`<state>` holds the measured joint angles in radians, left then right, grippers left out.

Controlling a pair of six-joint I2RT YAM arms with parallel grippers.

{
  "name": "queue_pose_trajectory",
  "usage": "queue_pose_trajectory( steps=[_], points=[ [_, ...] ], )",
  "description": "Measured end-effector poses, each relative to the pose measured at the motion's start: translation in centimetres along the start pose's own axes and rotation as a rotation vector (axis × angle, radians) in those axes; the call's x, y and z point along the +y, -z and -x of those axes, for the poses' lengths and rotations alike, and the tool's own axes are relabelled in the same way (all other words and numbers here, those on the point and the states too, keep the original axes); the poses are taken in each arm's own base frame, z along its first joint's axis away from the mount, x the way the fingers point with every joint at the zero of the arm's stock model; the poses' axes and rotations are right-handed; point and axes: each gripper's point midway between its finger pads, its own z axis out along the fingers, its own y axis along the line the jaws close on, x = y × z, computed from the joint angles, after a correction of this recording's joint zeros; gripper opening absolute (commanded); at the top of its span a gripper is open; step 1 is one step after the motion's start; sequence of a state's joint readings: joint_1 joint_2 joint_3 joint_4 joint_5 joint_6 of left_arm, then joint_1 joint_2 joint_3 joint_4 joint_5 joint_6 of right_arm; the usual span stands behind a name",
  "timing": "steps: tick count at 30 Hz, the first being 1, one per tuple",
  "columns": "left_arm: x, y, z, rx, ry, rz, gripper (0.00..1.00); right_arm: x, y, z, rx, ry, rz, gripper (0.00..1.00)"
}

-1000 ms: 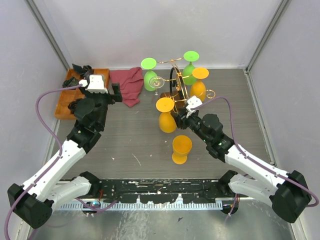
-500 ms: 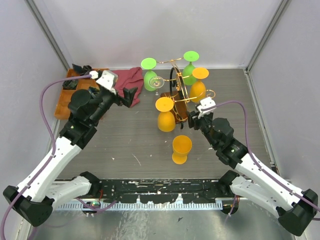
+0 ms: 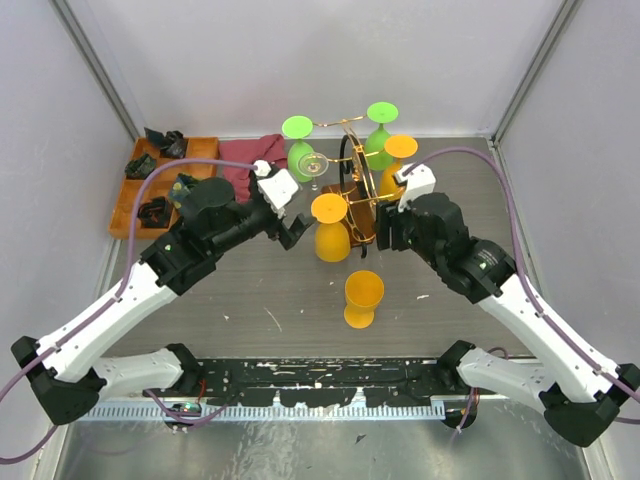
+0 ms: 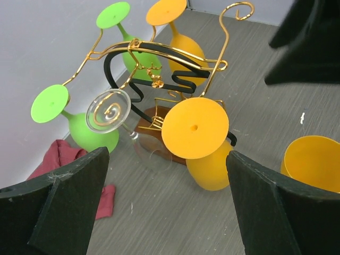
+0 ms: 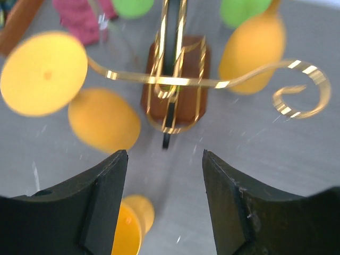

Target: Place the wine glass upside down on the wine glass rack

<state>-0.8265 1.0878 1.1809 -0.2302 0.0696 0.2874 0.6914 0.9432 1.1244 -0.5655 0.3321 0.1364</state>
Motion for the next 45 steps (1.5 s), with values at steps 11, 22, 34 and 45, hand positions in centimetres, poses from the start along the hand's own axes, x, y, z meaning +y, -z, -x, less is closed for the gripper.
queue_pose_trajectory(
  steps=[11,22,34,45],
  points=[
    [1.7,-0.2,2.7,-0.026,0.019,0.066,0.99,2.3,3.0,-9.0,0.388,-0.108,0.119,0.63],
    [3.6,-1.4,2.1,0.028,0.037,0.162,1.00,2.4,3.1,-14.9,0.541,-0.140,0.113,0.58],
    [4.3,-2.0,1.4,0.075,0.037,0.202,0.99,3.1,1.0,-16.5,0.591,-0.117,0.116,0.11],
    [7.5,-2.2,1.7,0.117,0.069,0.381,0.98,5.0,1.9,-11.5,0.519,-0.082,0.247,0.01]
  ],
)
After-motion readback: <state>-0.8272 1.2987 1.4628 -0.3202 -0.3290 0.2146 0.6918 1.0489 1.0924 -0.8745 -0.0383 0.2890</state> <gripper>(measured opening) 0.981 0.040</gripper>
